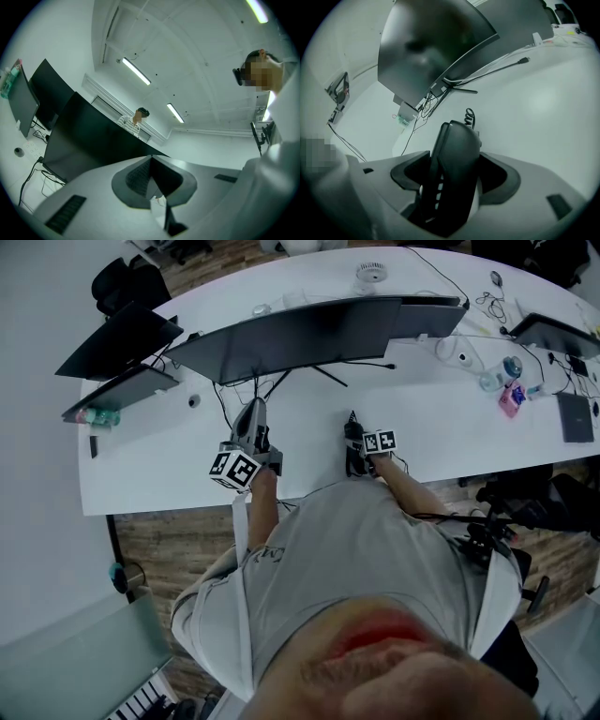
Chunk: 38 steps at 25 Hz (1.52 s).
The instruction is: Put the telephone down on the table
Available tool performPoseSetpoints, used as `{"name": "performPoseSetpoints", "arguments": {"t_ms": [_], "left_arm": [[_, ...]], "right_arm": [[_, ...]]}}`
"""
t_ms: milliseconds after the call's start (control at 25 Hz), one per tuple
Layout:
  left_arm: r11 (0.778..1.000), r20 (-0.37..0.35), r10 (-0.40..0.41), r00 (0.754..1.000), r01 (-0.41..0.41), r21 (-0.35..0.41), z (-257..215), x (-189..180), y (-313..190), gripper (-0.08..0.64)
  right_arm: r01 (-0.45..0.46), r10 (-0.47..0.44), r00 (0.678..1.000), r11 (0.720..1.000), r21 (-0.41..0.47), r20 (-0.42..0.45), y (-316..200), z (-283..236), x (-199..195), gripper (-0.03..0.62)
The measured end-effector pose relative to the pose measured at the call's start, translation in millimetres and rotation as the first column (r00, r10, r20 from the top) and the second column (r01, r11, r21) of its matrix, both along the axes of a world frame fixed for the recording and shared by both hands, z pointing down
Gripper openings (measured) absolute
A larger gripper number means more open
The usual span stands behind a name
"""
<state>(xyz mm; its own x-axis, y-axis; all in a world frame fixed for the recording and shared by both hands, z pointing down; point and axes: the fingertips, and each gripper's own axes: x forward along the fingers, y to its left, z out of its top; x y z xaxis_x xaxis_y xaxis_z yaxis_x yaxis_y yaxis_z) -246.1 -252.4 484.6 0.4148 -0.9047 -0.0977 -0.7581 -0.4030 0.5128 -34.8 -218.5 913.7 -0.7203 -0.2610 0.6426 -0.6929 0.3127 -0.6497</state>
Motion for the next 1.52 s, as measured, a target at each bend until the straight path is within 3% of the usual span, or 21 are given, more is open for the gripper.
{"name": "performPoseSetpoints", "arguments": {"t_ms": [280, 680, 1000, 1520], "left_arm": [[1.0, -0.008, -0.001, 1.0, 0.001, -0.002, 0, -1, -1, 0.009], [1.0, -0.018, 0.004, 1.0, -0.004, -0.003, 2, -2, -5, 0.009], [1.0, -0.025, 0.013, 1.0, -0.013, -0.009, 6, 3, -6, 0.009], [1.0, -0.03, 0.008, 1.0, -0.009, -0.014, 5, 2, -2, 0.009]], "right_arm": [[0.02, -0.019, 0.994, 1.0, 0.011, -0.106, -5, 4, 9, 0.318], [-0.077, 0.077, 0.997, 0.997, -0.009, -0.031, -15, -9, 15, 0.318], [-0.145, 0.146, 0.988, 0.989, 0.01, -0.046, -17, -8, 33, 0.316], [-0.138, 0.139, 0.99, 0.99, 0.02, -0.02, -15, -11, 28, 0.314]]}}
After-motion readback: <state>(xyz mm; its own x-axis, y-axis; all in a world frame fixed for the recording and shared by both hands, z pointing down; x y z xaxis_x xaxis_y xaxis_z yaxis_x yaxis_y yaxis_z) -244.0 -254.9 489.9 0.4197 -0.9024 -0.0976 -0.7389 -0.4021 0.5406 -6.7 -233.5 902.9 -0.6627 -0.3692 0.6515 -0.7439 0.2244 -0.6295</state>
